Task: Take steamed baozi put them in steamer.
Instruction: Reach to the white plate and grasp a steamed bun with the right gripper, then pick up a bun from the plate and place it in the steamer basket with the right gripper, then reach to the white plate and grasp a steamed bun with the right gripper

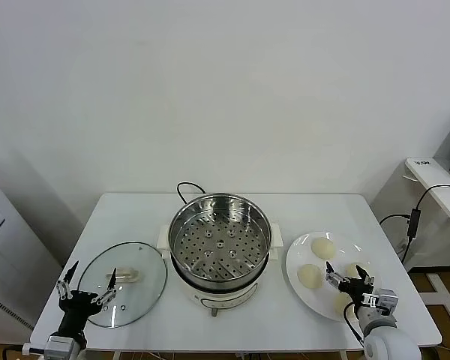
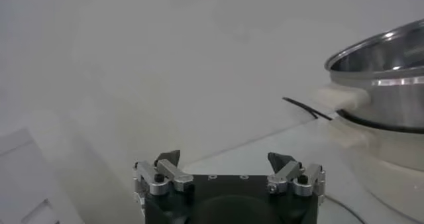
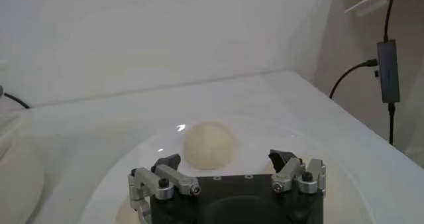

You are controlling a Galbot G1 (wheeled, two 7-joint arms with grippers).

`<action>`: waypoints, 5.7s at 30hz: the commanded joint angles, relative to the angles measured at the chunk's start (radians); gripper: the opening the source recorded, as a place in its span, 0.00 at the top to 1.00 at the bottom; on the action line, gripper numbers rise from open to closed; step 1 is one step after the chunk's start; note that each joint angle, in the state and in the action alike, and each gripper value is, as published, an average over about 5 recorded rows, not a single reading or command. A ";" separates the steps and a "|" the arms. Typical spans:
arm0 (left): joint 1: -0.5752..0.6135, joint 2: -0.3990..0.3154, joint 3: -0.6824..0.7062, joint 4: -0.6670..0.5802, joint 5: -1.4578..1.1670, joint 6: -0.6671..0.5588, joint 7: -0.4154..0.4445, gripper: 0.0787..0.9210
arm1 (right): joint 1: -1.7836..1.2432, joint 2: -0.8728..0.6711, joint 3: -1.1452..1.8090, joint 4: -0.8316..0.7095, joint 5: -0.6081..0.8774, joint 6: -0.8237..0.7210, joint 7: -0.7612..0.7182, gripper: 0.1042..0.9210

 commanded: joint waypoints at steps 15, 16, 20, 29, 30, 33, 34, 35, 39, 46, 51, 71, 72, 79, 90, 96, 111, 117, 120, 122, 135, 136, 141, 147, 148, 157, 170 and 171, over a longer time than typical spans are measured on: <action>-0.008 0.013 0.005 0.002 0.002 -0.016 0.012 0.12 | 0.712 -0.857 -0.428 -0.333 -0.486 0.219 -1.201 0.12; -0.009 0.011 0.007 0.002 0.002 -0.016 0.012 0.12 | 0.797 -0.858 -0.514 -0.349 -0.514 0.220 -1.233 0.12; -0.014 0.005 0.014 0.002 0.005 -0.017 0.012 0.12 | 1.115 -0.811 -0.847 -0.428 -0.588 0.218 -1.301 0.12; -0.026 0.010 0.005 0.003 0.002 -0.016 0.002 0.12 | 1.390 -0.593 -1.194 -0.603 -0.689 0.196 -1.326 0.12; -0.026 0.010 0.003 0.003 0.001 -0.015 0.001 0.12 | 1.385 -0.572 -1.203 -0.613 -0.697 0.195 -1.321 0.12; -0.026 0.009 0.000 0.001 0.000 -0.014 -0.001 0.12 | 1.361 -0.513 -1.222 -0.646 -0.706 0.198 -1.297 0.12; -0.026 0.008 -0.001 0.001 0.000 -0.014 -0.001 0.12 | 1.348 -0.495 -1.220 -0.661 -0.707 0.200 -1.286 0.12; -0.025 0.007 -0.001 0.000 0.000 -0.013 -0.001 0.12 | 1.334 -0.477 -1.215 -0.675 -0.709 0.203 -1.276 0.12; -0.022 0.002 -0.001 0.000 0.000 -0.013 -0.002 0.12 | 1.287 -0.416 -1.185 -0.721 -0.725 0.217 -1.232 0.12; -0.014 -0.006 0.000 -0.004 -0.008 -0.008 -0.005 0.12 | 1.243 -0.357 -1.162 -0.781 -0.759 0.229 -1.212 0.12; -0.015 -0.003 0.000 -0.007 -0.007 -0.006 -0.015 0.12 | 1.217 -0.333 -1.141 -0.808 -0.776 0.238 -1.197 0.13; -0.006 -0.002 -0.010 -0.028 -0.005 -0.008 -0.025 0.12 | 1.222 -0.329 -1.124 -0.809 -0.838 0.249 -1.174 0.49; -0.006 -0.002 -0.011 -0.028 -0.005 -0.009 -0.024 0.12 | 1.239 -0.336 -1.138 -0.800 -0.828 0.248 -1.174 0.52; -0.001 0.012 -0.029 -0.032 -0.016 -0.003 -0.021 0.12 | 1.507 -0.433 -1.412 -0.621 -0.596 0.226 -1.183 0.57; 0.005 0.008 -0.041 -0.031 -0.044 -0.022 -0.007 0.12 | 2.168 -0.296 -1.922 -0.496 -0.258 0.389 -1.220 0.58; 0.018 0.005 -0.043 -0.039 -0.057 -0.033 -0.004 0.12 | 2.180 -0.139 -1.944 -0.450 -0.306 0.527 -1.188 0.58; 0.032 0.012 -0.067 -0.101 -0.093 -0.020 -0.010 0.12 | 1.793 0.075 -1.772 -0.515 -0.803 0.910 -1.179 0.58; 0.031 0.016 -0.071 -0.089 -0.094 -0.020 -0.010 0.12 | 1.729 0.101 -1.730 -0.572 -0.851 0.963 -1.172 0.58; 0.031 0.015 -0.071 -0.087 -0.093 -0.021 -0.010 0.12 | 1.709 0.100 -1.725 -0.579 -0.865 0.973 -1.171 0.58; 0.031 0.014 -0.071 -0.088 -0.093 -0.021 -0.010 0.12 | 1.697 0.098 -1.718 -0.580 -0.877 0.980 -1.170 0.58; 0.025 -0.002 -0.062 -0.095 -0.089 -0.005 -0.022 0.12 | 1.683 0.120 -1.666 -0.609 -0.941 0.996 -1.160 0.35; 0.025 -0.002 -0.062 -0.095 -0.089 -0.005 -0.022 0.12 | 1.691 0.119 -1.660 -0.610 -0.926 0.993 -1.162 0.32; 0.025 -0.001 -0.060 -0.094 -0.086 -0.008 -0.019 0.12 | 1.797 0.090 -1.650 -0.614 -0.711 0.883 -1.175 0.16; 0.025 -0.002 -0.056 -0.093 -0.081 -0.012 -0.016 0.12 | 2.066 -0.069 -1.878 -0.602 -0.096 0.410 -1.170 0.12; 0.024 -0.002 -0.055 -0.092 -0.079 -0.015 -0.016 0.12 | 2.115 -0.101 -1.938 -0.607 0.001 0.322 -1.170 0.12; 0.010 -0.011 -0.035 -0.095 -0.060 -0.031 -0.015 0.12 | 2.156 -0.358 -2.131 -0.655 0.078 0.130 -1.200 0.12; 0.025 -0.035 -0.026 -0.103 -0.022 -0.042 -0.015 0.12 | 1.717 -0.644 -1.936 -0.361 -0.214 0.134 -1.079 0.12; 0.026 -0.038 -0.025 -0.104 -0.018 -0.043 -0.015 0.12 | 1.687 -0.644 -1.920 -0.360 -0.234 0.137 -1.078 0.12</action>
